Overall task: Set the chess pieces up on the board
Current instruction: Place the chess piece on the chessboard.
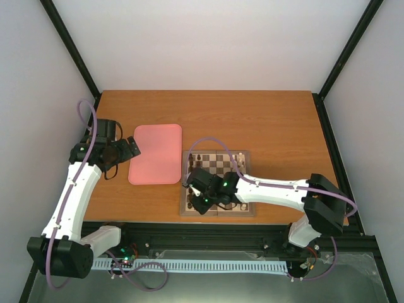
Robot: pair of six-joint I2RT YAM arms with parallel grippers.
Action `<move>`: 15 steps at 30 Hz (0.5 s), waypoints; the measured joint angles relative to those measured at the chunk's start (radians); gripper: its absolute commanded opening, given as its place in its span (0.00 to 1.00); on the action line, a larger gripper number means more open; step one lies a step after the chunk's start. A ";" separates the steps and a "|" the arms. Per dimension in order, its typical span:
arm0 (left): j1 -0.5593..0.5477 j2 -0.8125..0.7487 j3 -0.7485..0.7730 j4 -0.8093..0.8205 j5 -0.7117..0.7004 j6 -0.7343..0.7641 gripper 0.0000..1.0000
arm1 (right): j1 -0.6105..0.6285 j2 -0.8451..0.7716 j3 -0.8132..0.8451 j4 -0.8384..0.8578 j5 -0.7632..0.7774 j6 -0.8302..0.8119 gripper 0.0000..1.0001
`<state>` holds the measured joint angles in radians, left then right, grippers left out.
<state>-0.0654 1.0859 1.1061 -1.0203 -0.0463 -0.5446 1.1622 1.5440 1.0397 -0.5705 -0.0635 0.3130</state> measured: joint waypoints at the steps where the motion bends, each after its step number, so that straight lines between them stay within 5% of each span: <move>1: 0.000 -0.003 -0.002 0.000 -0.001 0.001 1.00 | 0.001 0.008 -0.005 0.008 0.000 0.002 0.05; 15: 0.000 -0.015 -0.004 0.000 -0.007 0.011 1.00 | 0.001 0.080 -0.020 0.054 0.027 0.018 0.07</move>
<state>-0.0654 1.0710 1.1023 -1.0203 -0.0532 -0.5335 1.1629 1.6241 1.0195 -0.5163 -0.0364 0.3313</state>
